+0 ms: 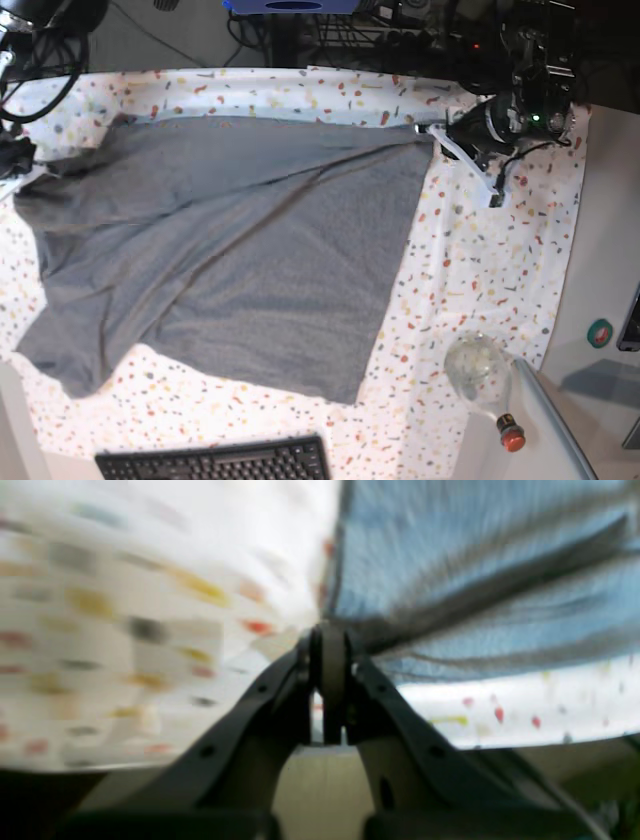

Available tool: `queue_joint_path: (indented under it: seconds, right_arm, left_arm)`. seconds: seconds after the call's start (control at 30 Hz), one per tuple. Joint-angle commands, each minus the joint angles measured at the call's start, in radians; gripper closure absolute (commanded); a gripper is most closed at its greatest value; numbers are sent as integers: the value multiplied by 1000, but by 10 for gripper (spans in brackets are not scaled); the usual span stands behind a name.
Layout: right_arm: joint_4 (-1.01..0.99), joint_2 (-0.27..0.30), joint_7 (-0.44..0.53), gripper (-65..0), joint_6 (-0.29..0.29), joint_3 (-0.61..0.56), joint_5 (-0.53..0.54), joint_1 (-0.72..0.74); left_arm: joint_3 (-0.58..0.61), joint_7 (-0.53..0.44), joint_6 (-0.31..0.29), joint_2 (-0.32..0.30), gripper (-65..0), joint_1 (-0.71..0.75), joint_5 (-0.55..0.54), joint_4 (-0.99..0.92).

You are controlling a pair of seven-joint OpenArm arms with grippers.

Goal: Layout the t-shirt on the table in an organized manner, then fold the t-shirt properly
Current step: 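Stretch the shirt between both grippers to flatten it, then lift the shirt with both grippers and lay it back down flat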

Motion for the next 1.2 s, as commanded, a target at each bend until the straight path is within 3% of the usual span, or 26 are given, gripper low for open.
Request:
queue_joint_path:
  seconds: [0.0,0.2,0.33,0.47,0.57,0.7,0.8,0.9,0.97,1.07,1.17]
  right_arm:
    - [42,11,-24,0,3,-8,5,-9]
    - [5,33,-43,0,-2,-117,3,70]
    - [-110,137,-39,0,-3,-219,3,259]
    - [-352,274,73,0,-3,-342,3,540]
    - [-460,378,118,0,-3,-402,3,741]
    - [-444,507,116,0,3,-439,6,953]
    - [-388,568,116,0,4,-440,8,1048]
    - [-299,617,84,0,4,-437,9,1066]
    - [-242,624,-5,0,4,-431,9,1029]
    - [-153,625,-90,0,4,-428,6,893]
    - [-70,601,-125,0,4,-342,8,681]
  left_arm:
    - [-11,-3,-5,-7,0,-3,-6,32]
    - [78,-3,-5,2,0,-147,-6,29]
    - [181,-3,-1,36,0,-350,-4,-24]
    - [215,-10,58,89,0,-650,-4,-185]
    - [201,-23,66,148,0,-881,-6,-301]
    - [166,-65,66,209,0,-1157,-12,-370]
    - [115,-68,66,240,0,-1275,-13,-379]
    - [61,-69,66,260,0,-1299,-13,-359]
    - [52,-69,66,261,0,-1249,-15,-327]
    - [83,-69,65,258,0,-1122,-15,-258]
    - [123,-69,65,240,0,-937,-13,-167]
